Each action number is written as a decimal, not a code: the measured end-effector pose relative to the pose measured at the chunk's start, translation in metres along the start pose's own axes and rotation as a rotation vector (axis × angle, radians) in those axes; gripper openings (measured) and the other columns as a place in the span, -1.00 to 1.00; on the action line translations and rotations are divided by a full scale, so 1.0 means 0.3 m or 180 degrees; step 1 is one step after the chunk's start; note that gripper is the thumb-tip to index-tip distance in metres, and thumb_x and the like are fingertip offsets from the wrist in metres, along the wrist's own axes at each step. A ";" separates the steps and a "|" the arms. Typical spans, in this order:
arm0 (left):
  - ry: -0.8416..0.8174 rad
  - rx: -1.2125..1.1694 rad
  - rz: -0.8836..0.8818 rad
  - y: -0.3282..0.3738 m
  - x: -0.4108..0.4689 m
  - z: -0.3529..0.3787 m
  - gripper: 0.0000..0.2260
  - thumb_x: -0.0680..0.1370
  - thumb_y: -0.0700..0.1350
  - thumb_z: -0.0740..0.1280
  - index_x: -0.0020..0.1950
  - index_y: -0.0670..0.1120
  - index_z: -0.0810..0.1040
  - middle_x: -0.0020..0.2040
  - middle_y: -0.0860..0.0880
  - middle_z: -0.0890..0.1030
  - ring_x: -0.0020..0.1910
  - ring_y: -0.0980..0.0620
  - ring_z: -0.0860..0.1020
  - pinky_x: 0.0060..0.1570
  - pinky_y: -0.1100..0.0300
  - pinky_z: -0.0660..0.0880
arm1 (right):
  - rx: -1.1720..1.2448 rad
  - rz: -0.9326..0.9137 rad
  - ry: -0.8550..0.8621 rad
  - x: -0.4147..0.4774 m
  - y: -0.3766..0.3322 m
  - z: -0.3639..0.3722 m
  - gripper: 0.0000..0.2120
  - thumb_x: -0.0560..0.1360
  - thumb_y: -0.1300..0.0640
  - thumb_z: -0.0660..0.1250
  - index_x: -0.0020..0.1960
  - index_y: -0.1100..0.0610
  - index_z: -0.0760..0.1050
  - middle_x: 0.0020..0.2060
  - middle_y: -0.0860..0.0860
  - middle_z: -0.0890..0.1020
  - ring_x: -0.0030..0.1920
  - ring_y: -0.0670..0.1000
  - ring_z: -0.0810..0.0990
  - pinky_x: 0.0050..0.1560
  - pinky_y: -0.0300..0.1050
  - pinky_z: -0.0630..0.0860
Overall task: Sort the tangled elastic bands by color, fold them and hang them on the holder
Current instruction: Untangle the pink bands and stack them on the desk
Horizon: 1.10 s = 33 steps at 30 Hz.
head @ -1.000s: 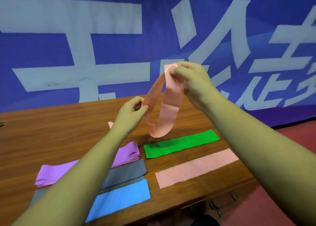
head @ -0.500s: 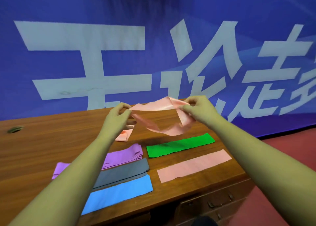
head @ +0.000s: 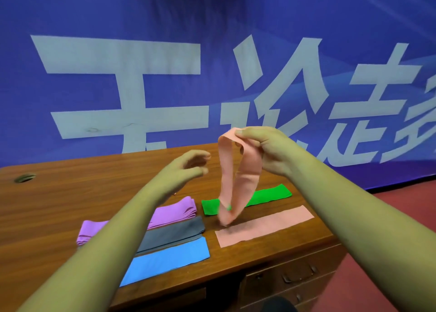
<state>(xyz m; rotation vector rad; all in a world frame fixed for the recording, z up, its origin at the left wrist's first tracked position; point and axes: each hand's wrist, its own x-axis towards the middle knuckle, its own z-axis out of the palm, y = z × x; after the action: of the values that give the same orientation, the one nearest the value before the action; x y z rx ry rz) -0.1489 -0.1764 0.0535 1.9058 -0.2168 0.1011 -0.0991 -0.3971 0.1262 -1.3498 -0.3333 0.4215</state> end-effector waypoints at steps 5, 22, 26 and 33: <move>-0.0020 -0.0665 0.0590 0.109 0.022 0.061 -0.54 0.49 0.09 0.41 0.36 0.05 0.47 0.29 0.08 0.58 0.31 0.12 0.50 0.30 0.16 0.43 | -0.0299 0.0117 -0.0324 -0.026 -0.033 0.051 -0.75 0.54 0.27 0.31 0.17 0.37 0.54 -0.17 0.19 0.64 -0.27 0.03 0.63 -0.30 -0.16 0.58; 0.1118 -0.0902 0.0584 0.123 0.009 0.032 -0.84 0.59 -0.13 0.32 -0.20 0.00 0.50 -0.27 0.02 0.52 -0.29 0.10 0.47 -0.27 0.19 0.39 | -0.3224 -0.0289 -0.0480 -0.032 0.139 -0.012 -0.82 0.40 0.12 0.51 -0.02 0.11 0.64 -0.12 -0.03 0.71 -0.09 0.07 0.66 -0.06 0.03 0.61; 0.1135 -0.0970 0.0516 0.110 -0.002 0.008 -0.81 0.58 -0.18 0.29 -0.23 -0.02 0.46 -0.37 0.10 0.48 -0.38 0.14 0.44 -0.31 0.20 0.38 | -0.3155 -0.0800 0.0295 -0.011 0.155 -0.024 -0.92 0.44 0.25 0.41 -0.10 0.12 0.63 -0.18 0.00 0.69 -0.21 -0.09 0.62 -0.12 0.05 0.63; 0.0131 -0.0457 0.0225 0.052 -0.022 -0.016 -0.88 0.41 -0.05 0.31 -0.11 -0.06 0.53 -0.06 -0.10 0.66 -0.05 -0.06 0.58 -0.01 0.05 0.43 | -0.2037 -0.0996 0.0688 -0.025 0.076 0.038 -0.71 0.50 0.39 0.25 0.00 0.13 0.68 -0.11 0.13 0.71 -0.23 -0.03 0.65 -0.30 -0.09 0.63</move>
<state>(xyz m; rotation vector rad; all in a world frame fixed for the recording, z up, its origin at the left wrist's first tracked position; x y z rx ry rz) -0.1582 -0.1764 0.0684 1.7519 -0.2568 0.1678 -0.1132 -0.3870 0.1062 -1.9076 -0.5151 -0.1125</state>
